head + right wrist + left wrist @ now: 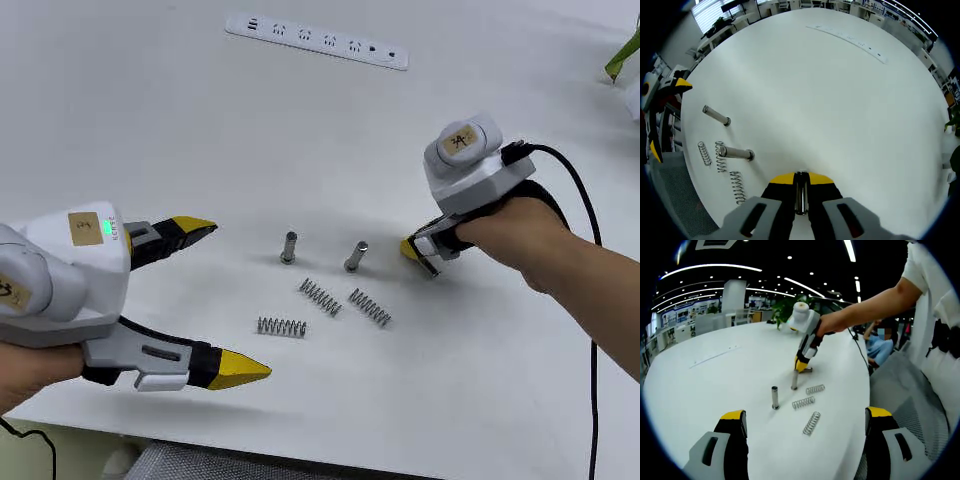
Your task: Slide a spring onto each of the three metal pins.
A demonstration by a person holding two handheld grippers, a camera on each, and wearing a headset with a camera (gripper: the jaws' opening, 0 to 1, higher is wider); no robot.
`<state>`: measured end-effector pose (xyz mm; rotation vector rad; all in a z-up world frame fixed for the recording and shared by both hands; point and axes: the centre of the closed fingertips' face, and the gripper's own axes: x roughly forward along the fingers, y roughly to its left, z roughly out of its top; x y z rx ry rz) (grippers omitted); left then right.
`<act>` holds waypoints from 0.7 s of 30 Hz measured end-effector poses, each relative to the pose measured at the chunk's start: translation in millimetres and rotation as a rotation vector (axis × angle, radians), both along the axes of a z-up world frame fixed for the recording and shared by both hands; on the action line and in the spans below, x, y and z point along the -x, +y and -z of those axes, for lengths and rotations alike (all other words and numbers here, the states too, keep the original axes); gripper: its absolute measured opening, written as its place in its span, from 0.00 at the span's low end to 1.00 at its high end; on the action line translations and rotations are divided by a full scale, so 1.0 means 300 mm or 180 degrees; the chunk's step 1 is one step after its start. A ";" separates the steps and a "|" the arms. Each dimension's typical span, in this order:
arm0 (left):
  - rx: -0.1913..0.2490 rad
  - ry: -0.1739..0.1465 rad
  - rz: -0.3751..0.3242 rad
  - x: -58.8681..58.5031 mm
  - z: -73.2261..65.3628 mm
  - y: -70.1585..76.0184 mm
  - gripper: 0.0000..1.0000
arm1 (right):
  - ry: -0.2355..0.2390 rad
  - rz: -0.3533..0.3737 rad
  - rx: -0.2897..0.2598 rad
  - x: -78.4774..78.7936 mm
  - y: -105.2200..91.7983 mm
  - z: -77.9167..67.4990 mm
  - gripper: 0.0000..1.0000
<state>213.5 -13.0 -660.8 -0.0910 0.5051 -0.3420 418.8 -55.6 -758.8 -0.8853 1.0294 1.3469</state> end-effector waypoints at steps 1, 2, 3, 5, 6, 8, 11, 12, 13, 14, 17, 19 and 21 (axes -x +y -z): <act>0.0005 0.0003 0.0001 0.000 0.001 -0.002 1.00 | 0.0010 0.0011 -0.0021 0.001 -0.003 -0.004 0.09; 0.0005 0.0004 0.0001 0.001 0.001 -0.002 1.00 | 0.0013 0.0016 -0.0032 0.001 -0.005 -0.005 0.09; 0.0004 0.0006 0.0003 0.002 0.004 -0.001 1.00 | 0.0009 0.0019 -0.0055 0.000 -0.007 -0.007 0.09; 0.0006 0.0001 0.0011 0.001 0.004 0.000 1.00 | 0.0004 0.0023 -0.0082 0.003 -0.016 -0.019 0.09; 0.0006 -0.0001 0.0016 0.001 0.004 -0.001 1.00 | 0.0003 0.0021 -0.0095 0.004 -0.018 -0.023 0.09; 0.0000 -0.0002 0.0024 -0.002 0.003 -0.002 1.00 | -0.0002 0.0018 -0.0130 0.012 -0.025 -0.038 0.09; 0.0001 -0.0017 0.0024 -0.004 0.000 0.000 1.00 | -0.0001 0.0018 -0.0182 0.006 -0.022 -0.044 0.09; 0.0001 -0.0020 0.0025 -0.004 0.000 0.000 1.00 | -0.0004 0.0018 -0.0196 0.016 -0.030 -0.057 0.09; -0.0001 -0.0017 0.0028 -0.003 0.000 0.000 1.00 | -0.0001 0.0018 -0.0209 0.021 -0.035 -0.063 0.09; -0.0006 -0.0013 0.0031 -0.002 0.002 0.000 1.00 | -0.0001 0.0020 -0.0219 0.029 -0.041 -0.071 0.09; -0.0004 -0.0012 0.0034 -0.001 -0.001 -0.006 1.00 | 0.0003 0.0012 -0.0261 0.031 -0.041 -0.080 0.09; -0.0006 -0.0011 0.0037 -0.001 -0.004 -0.010 1.00 | 0.0006 0.0014 -0.0289 0.034 -0.043 -0.087 0.09; -0.0007 -0.0006 0.0042 -0.001 -0.005 -0.014 1.00 | 0.0011 0.0014 -0.0318 0.034 -0.040 -0.091 0.09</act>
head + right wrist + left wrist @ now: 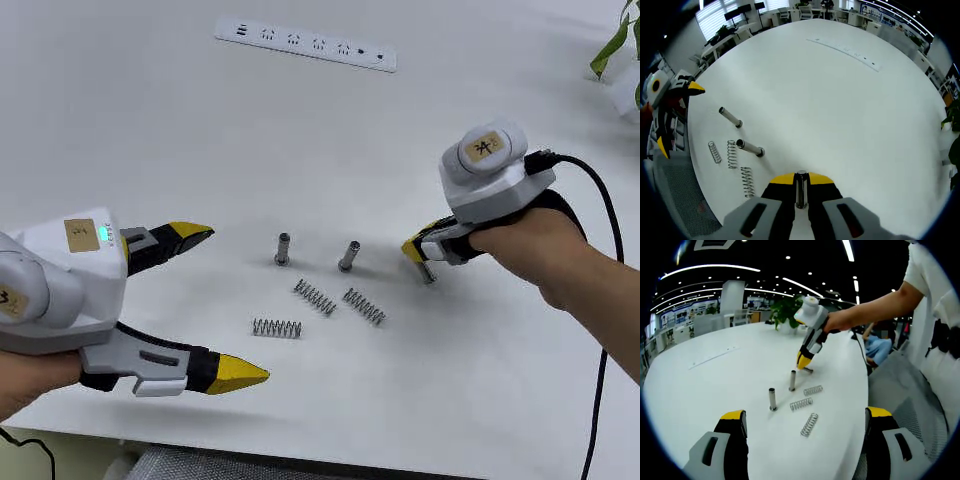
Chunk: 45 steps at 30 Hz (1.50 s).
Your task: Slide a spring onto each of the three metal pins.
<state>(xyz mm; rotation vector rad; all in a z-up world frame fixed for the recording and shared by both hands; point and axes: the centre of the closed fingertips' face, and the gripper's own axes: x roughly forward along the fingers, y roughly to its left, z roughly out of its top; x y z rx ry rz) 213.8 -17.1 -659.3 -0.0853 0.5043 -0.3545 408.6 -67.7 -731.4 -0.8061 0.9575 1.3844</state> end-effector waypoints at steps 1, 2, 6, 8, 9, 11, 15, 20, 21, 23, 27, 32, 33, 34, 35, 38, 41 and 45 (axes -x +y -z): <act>-0.0001 0.0003 0.0005 0.001 0.000 -0.001 1.00 | -0.0001 -0.0002 -0.0011 -0.002 0.003 0.000 0.09; -0.0007 0.0007 0.0011 0.000 0.000 -0.005 1.00 | -0.0003 -0.0008 -0.0031 0.001 0.002 -0.006 0.09; -0.0001 0.0011 0.0022 -0.002 -0.002 -0.011 1.00 | -0.0002 -0.0014 -0.0097 0.006 0.000 -0.020 0.09; -0.0003 0.0006 0.0030 -0.003 -0.004 -0.013 1.00 | -0.0004 -0.0015 -0.0131 0.015 -0.005 -0.034 0.09; -0.0002 0.0010 0.0035 -0.004 -0.005 -0.016 1.00 | -0.0009 -0.0021 -0.0150 0.017 -0.007 -0.038 0.09; -0.0012 0.0016 0.0045 -0.004 -0.004 -0.017 1.00 | -0.0015 -0.0025 -0.0170 0.014 -0.008 -0.038 0.09; -0.0018 0.0034 0.0064 -0.001 0.002 -0.017 1.00 | -0.0022 -0.0017 -0.0216 0.008 -0.013 -0.042 0.09; -0.0028 0.0043 0.0080 -0.001 -0.001 -0.022 1.00 | -0.0030 -0.0016 -0.0269 0.006 -0.022 -0.054 0.09; -0.0030 0.0042 0.0082 -0.001 -0.003 -0.023 1.00 | -0.0029 -0.0015 -0.0275 0.008 -0.024 -0.056 0.09; -0.0028 0.0036 0.0084 -0.003 -0.007 -0.024 1.00 | -0.0024 -0.0017 -0.0289 0.006 -0.021 -0.049 0.09; -0.0031 0.0041 0.0091 -0.002 -0.008 -0.025 0.99 | -0.0018 -0.0015 -0.0316 0.009 -0.029 -0.055 0.09; -0.0048 0.0043 0.0094 0.000 -0.007 -0.024 0.99 | -0.0018 -0.0010 -0.0371 0.009 -0.035 -0.061 0.09; -0.0053 0.0045 0.0096 0.001 -0.005 -0.023 1.00 | -0.0016 -0.0009 -0.0376 0.008 -0.035 -0.061 0.09; -0.0051 0.0046 0.0096 0.002 -0.004 -0.023 1.00 | -0.0016 -0.0008 -0.0378 0.008 -0.037 -0.061 0.09; -0.0045 0.0045 0.0098 0.002 -0.005 -0.024 1.00 | -0.0022 -0.0009 -0.0381 0.008 -0.040 -0.063 0.09; -0.0050 0.0044 0.0094 0.003 -0.005 -0.023 1.00 | -0.0021 0.0003 -0.0404 0.012 -0.052 -0.065 0.09; -0.0060 0.0052 0.0106 0.004 -0.003 -0.024 1.00 | -0.0014 0.0005 -0.0426 0.012 -0.052 -0.064 0.09; -0.0068 0.0059 0.0121 0.008 0.007 -0.018 1.00 | -0.0022 0.0002 -0.0451 0.015 -0.056 -0.063 0.09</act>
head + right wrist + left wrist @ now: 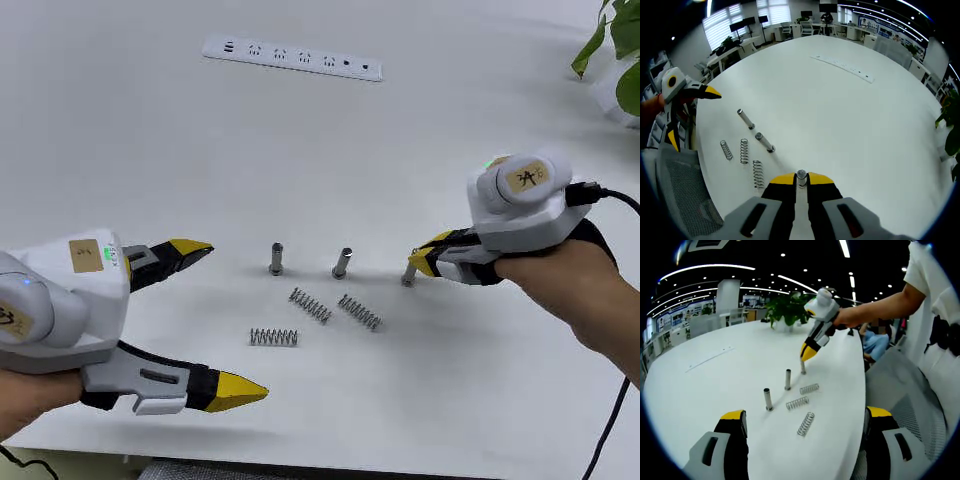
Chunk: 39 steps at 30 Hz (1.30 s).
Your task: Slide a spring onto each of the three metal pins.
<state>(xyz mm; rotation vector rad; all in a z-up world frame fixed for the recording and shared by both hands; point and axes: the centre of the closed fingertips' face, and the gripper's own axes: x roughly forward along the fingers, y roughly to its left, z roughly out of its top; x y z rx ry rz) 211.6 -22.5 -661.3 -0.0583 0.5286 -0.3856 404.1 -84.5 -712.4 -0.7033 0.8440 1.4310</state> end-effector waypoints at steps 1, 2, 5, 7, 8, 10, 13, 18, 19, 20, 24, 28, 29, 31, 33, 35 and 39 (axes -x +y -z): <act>0.0004 -0.0002 0.0000 0.000 0.000 0.001 1.00 | -0.0002 -0.0010 -0.0005 0.002 0.001 -0.001 0.09; 0.0005 0.0000 0.0002 0.000 0.000 -0.001 1.00 | -0.0002 -0.0006 -0.0010 0.003 0.001 -0.002 0.09; -0.0001 0.0005 0.0005 0.001 0.001 -0.001 1.00 | -0.0017 -0.0020 -0.0024 0.010 -0.014 -0.002 0.09; -0.0005 0.0002 0.0004 0.002 0.003 0.003 1.00 | -0.0028 -0.0049 -0.0041 0.018 -0.018 -0.003 0.09; -0.0005 0.0000 0.0003 0.003 0.004 0.005 1.00 | -0.0027 -0.0056 -0.0047 0.018 -0.019 -0.005 0.09; 0.0004 0.0002 0.0000 0.005 0.010 0.011 1.00 | -0.0016 -0.0052 -0.0064 0.021 -0.019 -0.007 0.09; 0.0000 0.0003 0.0007 0.004 0.007 0.006 1.00 | -0.0022 -0.0065 -0.0071 0.026 -0.024 -0.009 0.09; -0.0007 0.0004 0.0011 -0.001 -0.001 -0.004 1.00 | -0.0081 -0.0142 -0.0094 0.033 -0.021 -0.009 0.09; -0.0004 0.0003 0.0008 -0.003 -0.004 -0.007 1.00 | -0.0082 -0.0145 -0.0097 0.034 -0.022 -0.009 0.09; -0.0006 0.0001 0.0009 -0.003 -0.005 -0.007 1.00 | -0.0078 -0.0154 -0.0097 0.039 -0.022 -0.010 0.09; -0.0005 0.0005 0.0008 -0.003 0.000 0.000 1.00 | -0.0057 -0.0144 -0.0099 0.045 -0.022 -0.012 0.09; -0.0001 -0.0001 0.0012 -0.006 -0.002 -0.003 1.00 | -0.0062 -0.0156 -0.0108 0.042 -0.018 -0.016 0.09; 0.0000 -0.0003 0.0009 -0.008 -0.003 -0.005 0.99 | -0.0061 -0.0159 -0.0108 0.043 -0.017 -0.016 0.09; -0.0002 -0.0005 0.0006 -0.009 -0.005 -0.006 1.00 | -0.0069 -0.0171 -0.0108 0.042 -0.018 -0.015 0.09; -0.0001 -0.0006 0.0009 -0.009 -0.006 -0.009 1.00 | -0.0069 -0.0175 -0.0106 0.042 -0.020 -0.016 0.09; 0.0004 -0.0004 0.0005 -0.008 -0.006 -0.008 0.99 | -0.0065 -0.0173 -0.0104 0.040 -0.020 -0.017 0.09; 0.0007 -0.0007 -0.0002 -0.008 -0.005 -0.004 0.99 | -0.0073 -0.0186 -0.0099 0.040 -0.022 -0.014 0.09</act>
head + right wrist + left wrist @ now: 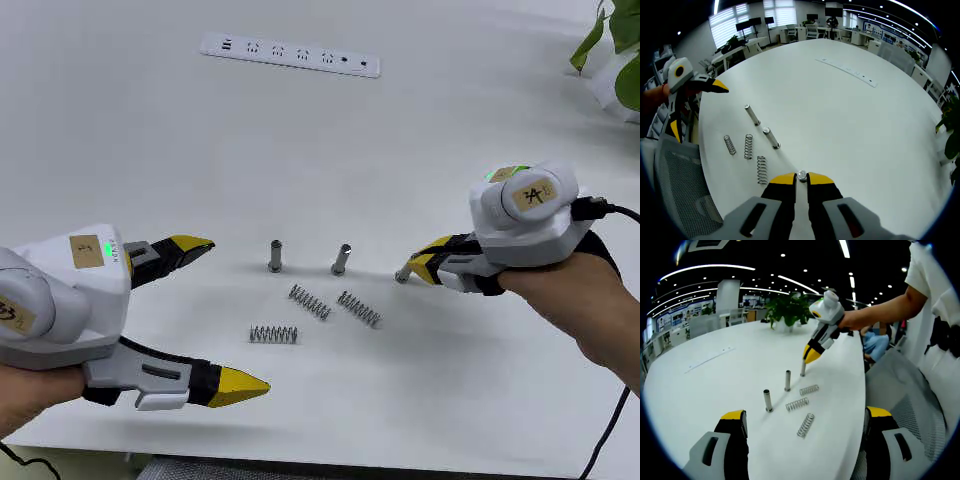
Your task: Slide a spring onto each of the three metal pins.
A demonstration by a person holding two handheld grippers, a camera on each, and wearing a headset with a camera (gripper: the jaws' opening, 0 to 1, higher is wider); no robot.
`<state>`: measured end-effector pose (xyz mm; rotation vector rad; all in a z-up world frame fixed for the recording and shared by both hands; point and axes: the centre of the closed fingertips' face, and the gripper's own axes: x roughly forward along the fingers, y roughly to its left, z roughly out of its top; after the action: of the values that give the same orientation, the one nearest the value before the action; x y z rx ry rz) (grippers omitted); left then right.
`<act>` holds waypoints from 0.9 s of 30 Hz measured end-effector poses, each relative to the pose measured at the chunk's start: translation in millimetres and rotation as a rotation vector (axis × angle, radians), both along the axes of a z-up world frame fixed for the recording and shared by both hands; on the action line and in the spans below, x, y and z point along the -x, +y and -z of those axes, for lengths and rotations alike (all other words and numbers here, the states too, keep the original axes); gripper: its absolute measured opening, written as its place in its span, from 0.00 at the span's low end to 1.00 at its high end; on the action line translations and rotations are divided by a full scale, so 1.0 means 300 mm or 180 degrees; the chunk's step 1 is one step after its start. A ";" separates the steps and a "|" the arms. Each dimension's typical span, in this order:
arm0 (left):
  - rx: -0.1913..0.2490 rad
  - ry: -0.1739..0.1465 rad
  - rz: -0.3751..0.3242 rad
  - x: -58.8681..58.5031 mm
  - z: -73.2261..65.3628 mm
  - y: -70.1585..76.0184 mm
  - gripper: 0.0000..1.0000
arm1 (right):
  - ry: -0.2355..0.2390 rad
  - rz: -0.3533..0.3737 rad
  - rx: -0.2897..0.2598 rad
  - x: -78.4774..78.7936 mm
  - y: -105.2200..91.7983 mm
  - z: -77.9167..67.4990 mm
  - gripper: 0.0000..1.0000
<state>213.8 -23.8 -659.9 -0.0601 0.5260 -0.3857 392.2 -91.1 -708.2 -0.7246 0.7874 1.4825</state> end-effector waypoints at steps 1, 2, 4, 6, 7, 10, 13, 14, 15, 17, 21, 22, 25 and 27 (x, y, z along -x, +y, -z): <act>-0.0002 0.0000 0.0002 0.000 0.000 0.000 0.99 | -0.0001 -0.0004 0.0000 0.001 0.000 0.001 0.09; -0.0004 -0.0001 0.0005 0.000 0.001 0.001 0.99 | 0.0001 -0.0007 -0.0001 0.002 0.000 0.001 0.09; -0.0002 -0.0001 0.0002 0.000 0.001 0.002 0.99 | 0.0000 -0.0018 0.0005 0.002 0.001 0.002 0.09; -0.0001 -0.0003 0.0000 0.000 0.000 0.001 0.99 | -0.0007 -0.0032 0.0014 0.005 0.001 0.003 0.09; 0.0000 -0.0004 0.0001 0.000 -0.001 -0.001 0.99 | -0.0006 -0.0031 0.0014 0.005 0.001 0.003 0.09; 0.0002 -0.0004 0.0000 -0.001 -0.002 -0.003 0.99 | -0.0003 -0.0035 0.0018 0.003 0.001 0.004 0.10; 0.0000 -0.0005 0.0000 -0.002 -0.004 -0.005 0.99 | -0.0001 -0.0032 0.0017 0.003 -0.001 0.004 0.10; 0.0001 -0.0005 0.0002 -0.002 -0.003 -0.004 0.99 | -0.0001 -0.0031 0.0015 0.004 -0.001 0.004 0.10; 0.0001 -0.0002 0.0005 -0.001 -0.002 -0.004 0.99 | 0.0001 -0.0028 0.0014 0.003 -0.001 0.004 0.11; -0.0001 -0.0003 0.0003 -0.002 -0.003 -0.004 0.99 | 0.0009 -0.0030 0.0003 0.004 0.000 0.003 0.11; -0.0002 -0.0001 0.0006 0.001 0.001 0.000 0.99 | 0.0004 -0.0033 -0.0015 0.003 -0.001 0.000 0.13; 0.0000 -0.0001 0.0005 0.002 0.001 0.000 0.99 | 0.0003 -0.0041 -0.0017 0.003 -0.001 -0.002 0.13; -0.0005 0.0000 0.0006 0.003 0.002 0.001 0.99 | -0.0001 -0.0056 -0.0044 0.007 0.000 -0.005 0.16; -0.0007 0.0001 0.0008 0.004 0.002 0.002 0.99 | -0.0014 -0.0081 -0.0053 0.006 0.000 -0.010 0.18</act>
<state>212.5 -23.2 -660.6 -0.0574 0.5269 -0.3875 390.3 -91.2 -705.1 -0.7276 0.7643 1.5082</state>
